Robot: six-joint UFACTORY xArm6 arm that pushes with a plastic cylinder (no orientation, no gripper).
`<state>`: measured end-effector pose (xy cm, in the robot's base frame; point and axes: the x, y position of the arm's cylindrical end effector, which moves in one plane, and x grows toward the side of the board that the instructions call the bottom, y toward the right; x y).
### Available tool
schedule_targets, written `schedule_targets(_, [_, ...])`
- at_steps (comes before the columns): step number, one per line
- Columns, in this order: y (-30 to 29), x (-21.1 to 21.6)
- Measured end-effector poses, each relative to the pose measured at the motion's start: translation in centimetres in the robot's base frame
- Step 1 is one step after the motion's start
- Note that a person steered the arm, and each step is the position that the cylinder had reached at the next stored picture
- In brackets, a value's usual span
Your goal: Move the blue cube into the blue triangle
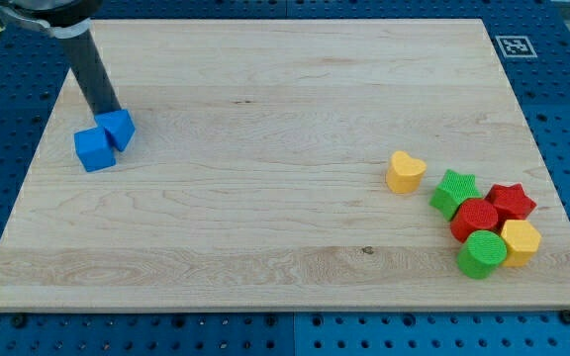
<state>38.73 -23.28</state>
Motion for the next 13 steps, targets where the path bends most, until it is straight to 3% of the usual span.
schedule_targets(2, [-4.2, 1.8])
schedule_targets(4, [-4.3, 6.4])
schedule_targets(7, [-0.4, 6.9])
schedule_targets(13, [0.9, 9.6])
